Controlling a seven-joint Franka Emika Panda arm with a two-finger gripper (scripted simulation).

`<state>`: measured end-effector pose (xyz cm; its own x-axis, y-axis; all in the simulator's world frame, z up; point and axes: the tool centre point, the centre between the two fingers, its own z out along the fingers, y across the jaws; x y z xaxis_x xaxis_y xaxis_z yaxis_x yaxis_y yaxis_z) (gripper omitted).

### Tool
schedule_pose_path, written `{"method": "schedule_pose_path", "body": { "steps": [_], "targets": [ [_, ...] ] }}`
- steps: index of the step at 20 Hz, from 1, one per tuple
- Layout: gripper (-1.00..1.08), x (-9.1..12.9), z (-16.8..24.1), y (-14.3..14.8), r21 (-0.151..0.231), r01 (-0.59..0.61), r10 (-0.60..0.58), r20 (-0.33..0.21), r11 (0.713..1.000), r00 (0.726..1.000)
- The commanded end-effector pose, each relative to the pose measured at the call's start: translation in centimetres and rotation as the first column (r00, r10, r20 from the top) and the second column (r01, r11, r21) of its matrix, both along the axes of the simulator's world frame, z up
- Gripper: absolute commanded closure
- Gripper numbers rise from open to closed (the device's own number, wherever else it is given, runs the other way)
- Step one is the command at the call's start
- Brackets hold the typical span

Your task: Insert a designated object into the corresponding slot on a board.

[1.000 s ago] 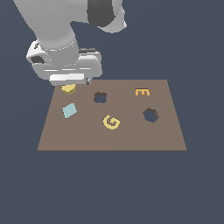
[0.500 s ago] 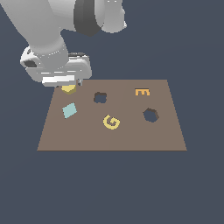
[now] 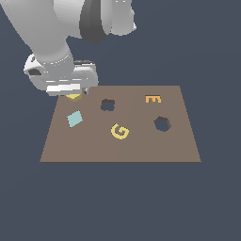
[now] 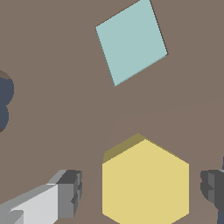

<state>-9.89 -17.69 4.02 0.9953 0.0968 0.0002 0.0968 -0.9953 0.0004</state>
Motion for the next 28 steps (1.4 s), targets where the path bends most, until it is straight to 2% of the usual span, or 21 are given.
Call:
{"method": "schedule_pose_path", "body": {
  "steps": [1, 4, 5, 19, 28],
  "targets": [
    [-0.92, 0.0, -0.7, 0.0, 0.000, -0.001, 0.001, 0.000, 1.000, 1.000],
    [-0.92, 0.0, -1.0, 0.0, 0.000, -0.001, 0.001, 0.000, 1.000, 1.000],
    [1.08, 0.0, -1.0, 0.0, 0.000, -0.001, 0.001, 0.000, 1.000, 1.000],
    [1.08, 0.1, -0.9, 0.0, 0.000, -0.009, 0.009, 0.000, 1.000, 1.000],
    [1.08, 2.7, -0.9, 0.4, 0.000, -0.141, 0.141, 0.000, 0.990, 0.990]
  ]
}}
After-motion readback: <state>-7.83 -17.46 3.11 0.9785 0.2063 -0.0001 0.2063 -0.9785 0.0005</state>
